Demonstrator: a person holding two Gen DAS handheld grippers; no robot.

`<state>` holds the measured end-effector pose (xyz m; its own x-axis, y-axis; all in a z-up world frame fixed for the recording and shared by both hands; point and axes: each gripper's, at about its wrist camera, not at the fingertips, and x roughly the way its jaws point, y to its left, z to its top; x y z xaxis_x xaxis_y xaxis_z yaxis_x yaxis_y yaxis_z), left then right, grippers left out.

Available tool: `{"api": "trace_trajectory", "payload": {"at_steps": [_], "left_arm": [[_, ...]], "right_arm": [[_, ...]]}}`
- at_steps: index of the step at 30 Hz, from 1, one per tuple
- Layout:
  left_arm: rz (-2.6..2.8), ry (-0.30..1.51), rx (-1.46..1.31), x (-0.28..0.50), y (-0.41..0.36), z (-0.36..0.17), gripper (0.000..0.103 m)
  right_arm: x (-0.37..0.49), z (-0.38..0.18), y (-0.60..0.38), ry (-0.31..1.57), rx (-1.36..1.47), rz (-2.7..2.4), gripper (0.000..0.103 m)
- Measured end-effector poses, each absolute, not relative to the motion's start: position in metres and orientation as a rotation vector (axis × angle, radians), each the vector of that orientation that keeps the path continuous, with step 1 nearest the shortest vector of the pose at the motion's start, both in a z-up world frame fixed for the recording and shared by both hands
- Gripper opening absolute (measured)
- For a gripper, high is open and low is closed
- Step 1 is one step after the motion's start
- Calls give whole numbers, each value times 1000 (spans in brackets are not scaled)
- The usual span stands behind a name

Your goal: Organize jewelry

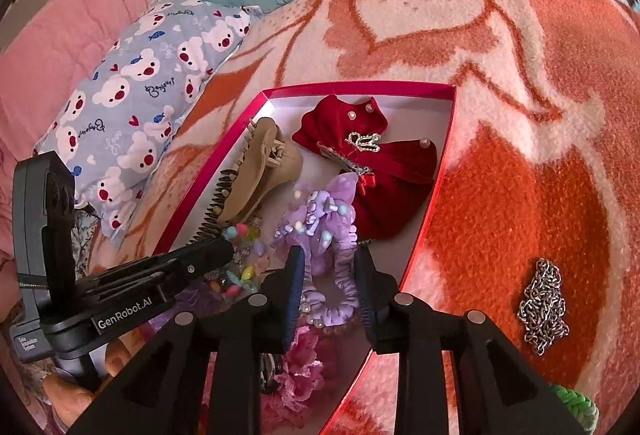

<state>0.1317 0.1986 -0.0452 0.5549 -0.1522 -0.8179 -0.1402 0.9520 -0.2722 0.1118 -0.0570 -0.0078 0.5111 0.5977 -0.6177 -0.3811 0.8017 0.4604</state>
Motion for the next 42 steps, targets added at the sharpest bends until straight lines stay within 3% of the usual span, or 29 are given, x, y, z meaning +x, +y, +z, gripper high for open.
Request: {"api": "trace_trajectory", "payload": {"at_steps": [14,18,23,27,35,39,42], "left_arm": [[-4,986,-314,129,198,-43,23],[-4,984,-311,128,197,-42,31],[-1,988,-301,127,195,-41,32],[-1,986,-299,126,194,-40,41],[-1,984,-304,124,193,-37,54],[11,971,-301,119,193,-33,68],[16,963,-296,116,193,-29,71]], "right_arm": [[109,-2,-61,836,278,586,34],[109,-2,-61,833,280,588,36],[108,-1,-61,832,279,586,38],[108,1,-64,822,288,592,50],[106,5,-68,808,288,590,54],[103,9,-72,793,290,588,61],[101,12,-77,780,299,585,65]]}}
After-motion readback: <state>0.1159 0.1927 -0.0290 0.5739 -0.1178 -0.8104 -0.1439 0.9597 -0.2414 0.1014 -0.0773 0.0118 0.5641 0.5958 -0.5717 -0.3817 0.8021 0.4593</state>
